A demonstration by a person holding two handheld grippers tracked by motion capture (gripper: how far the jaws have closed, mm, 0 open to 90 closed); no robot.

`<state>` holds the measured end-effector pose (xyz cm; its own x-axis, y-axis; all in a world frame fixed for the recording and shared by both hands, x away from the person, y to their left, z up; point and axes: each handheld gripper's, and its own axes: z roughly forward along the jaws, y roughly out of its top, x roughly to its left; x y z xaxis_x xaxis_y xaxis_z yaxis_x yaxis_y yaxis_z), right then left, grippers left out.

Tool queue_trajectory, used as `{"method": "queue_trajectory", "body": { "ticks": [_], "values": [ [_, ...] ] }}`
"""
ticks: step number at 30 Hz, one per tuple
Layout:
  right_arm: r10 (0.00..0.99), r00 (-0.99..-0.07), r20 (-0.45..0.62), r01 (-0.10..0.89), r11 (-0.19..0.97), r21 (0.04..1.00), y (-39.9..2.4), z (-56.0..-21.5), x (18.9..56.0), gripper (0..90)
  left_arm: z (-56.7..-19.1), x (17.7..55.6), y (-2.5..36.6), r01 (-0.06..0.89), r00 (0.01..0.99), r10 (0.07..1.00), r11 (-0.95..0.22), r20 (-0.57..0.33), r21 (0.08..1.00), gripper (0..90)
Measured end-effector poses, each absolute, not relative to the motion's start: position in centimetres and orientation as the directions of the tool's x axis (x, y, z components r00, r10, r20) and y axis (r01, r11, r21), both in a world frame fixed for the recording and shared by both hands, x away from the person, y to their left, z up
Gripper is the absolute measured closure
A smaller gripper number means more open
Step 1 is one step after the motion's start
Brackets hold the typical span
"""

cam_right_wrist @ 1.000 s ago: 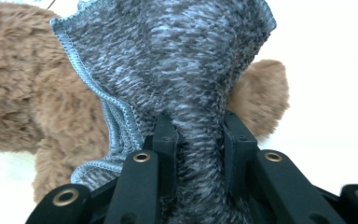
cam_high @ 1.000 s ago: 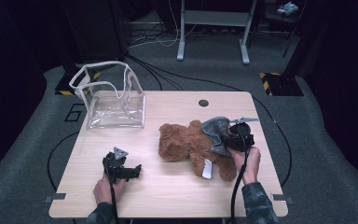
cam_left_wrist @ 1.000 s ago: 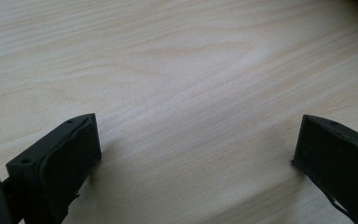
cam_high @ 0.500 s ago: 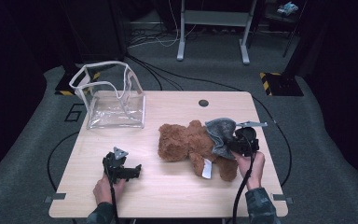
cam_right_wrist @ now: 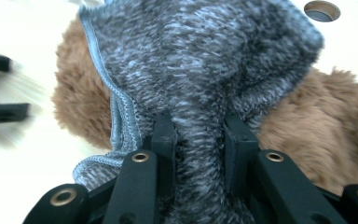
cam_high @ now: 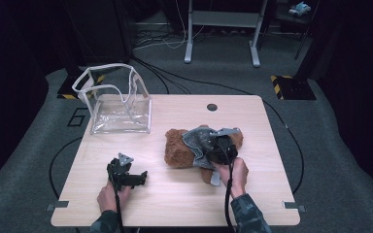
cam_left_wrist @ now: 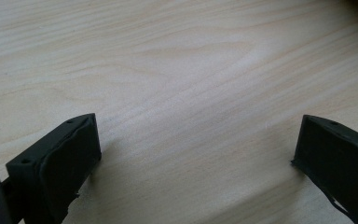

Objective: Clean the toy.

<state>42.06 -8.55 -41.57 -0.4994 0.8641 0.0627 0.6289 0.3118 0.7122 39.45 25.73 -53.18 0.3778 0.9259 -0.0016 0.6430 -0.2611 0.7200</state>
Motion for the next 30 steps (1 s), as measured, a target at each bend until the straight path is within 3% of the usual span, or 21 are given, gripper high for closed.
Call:
{"method": "queue_trajectory", "body": {
  "ticks": [12, 22, 30],
  "values": [
    [0.887, -0.454, 0.086, 0.658, 0.269, 0.703, -12.3, -41.7, 41.5, 70.5, -53.2, 39.5, 25.7, 0.643, 0.378, 0.926, -0.261, -0.001, 0.720, 0.0],
    [0.935, -0.344, 0.081, 0.696, 0.196, 0.690, -16.7, -42.8, 40.7, 70.9, -53.2, 39.5, 25.7, 0.643, 0.378, 0.926, -0.261, -0.001, 0.720, 0.0],
    [0.925, -0.363, 0.114, 0.671, 0.174, 0.720, -17.0, -41.9, 40.0, 71.1, -53.2, 39.5, 25.7, 0.643, 0.378, 0.926, -0.262, -0.001, 0.720, 0.0]
  ]
}}
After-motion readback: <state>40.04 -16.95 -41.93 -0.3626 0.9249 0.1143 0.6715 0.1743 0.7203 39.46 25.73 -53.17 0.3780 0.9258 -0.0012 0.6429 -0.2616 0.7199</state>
